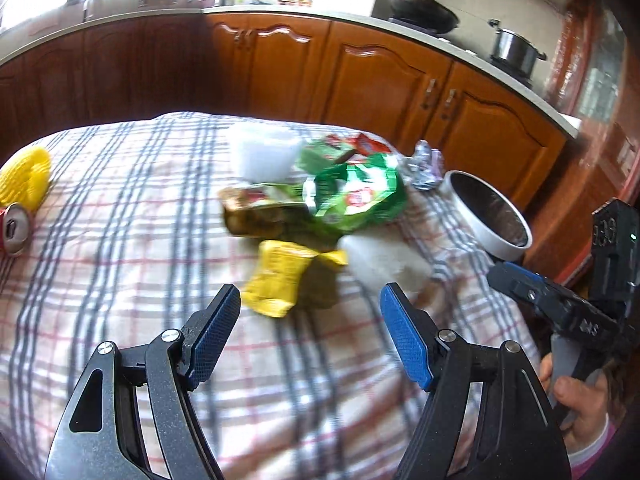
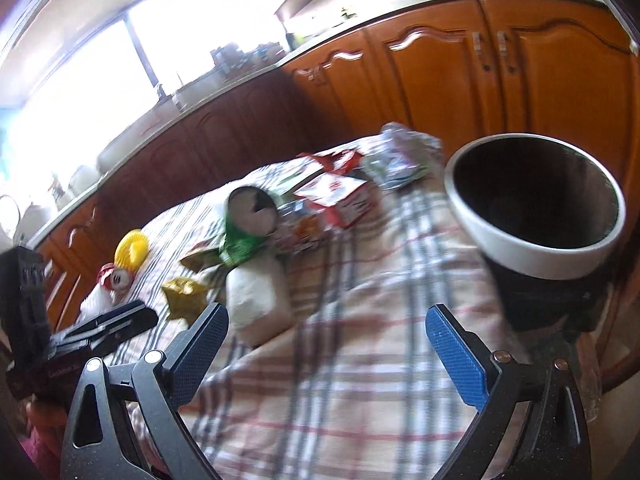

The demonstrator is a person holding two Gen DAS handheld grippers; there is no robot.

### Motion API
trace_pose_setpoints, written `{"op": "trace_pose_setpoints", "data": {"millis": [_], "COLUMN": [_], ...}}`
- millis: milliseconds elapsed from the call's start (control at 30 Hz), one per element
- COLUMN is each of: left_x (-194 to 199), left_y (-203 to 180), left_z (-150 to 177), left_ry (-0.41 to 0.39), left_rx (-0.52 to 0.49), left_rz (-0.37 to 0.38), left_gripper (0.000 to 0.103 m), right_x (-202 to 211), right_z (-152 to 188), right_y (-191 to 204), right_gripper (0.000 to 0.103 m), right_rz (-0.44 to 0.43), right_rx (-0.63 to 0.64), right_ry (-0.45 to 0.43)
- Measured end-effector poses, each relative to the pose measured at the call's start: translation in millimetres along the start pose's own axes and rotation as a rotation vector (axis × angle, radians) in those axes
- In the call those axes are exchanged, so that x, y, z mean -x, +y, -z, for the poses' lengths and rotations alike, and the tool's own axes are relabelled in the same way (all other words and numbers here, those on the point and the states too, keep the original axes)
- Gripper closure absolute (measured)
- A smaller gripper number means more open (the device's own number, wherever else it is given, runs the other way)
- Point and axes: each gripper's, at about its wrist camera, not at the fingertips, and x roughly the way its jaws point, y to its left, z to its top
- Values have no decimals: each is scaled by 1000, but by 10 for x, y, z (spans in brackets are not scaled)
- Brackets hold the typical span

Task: Collect trash
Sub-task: 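Move both open tools back toward the trash on the table, then grasp the yellow snack bag with the left tool while the right tool grasps the white sponge block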

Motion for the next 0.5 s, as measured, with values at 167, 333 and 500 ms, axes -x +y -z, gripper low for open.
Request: {"op": "trace_pose_setpoints", "data": {"millis": [167, 333, 500], "left_x": [-135, -249, -390], "left_y": [181, 199, 177], "left_z": [-33, -41, -44], "left_ry": [40, 50, 83], "left_rx": [39, 15, -7], "left_rz": [-24, -30, -15], "left_gripper": [29, 39, 81], "right_x": [-213, -461, -713], "right_z": [18, -21, -38], "right_y": [199, 335, 491], "right_gripper": [4, 8, 21], "right_rz": [-32, -46, -32], "right_rx": [63, 113, 184], "right_ry": [53, 96, 143]}}
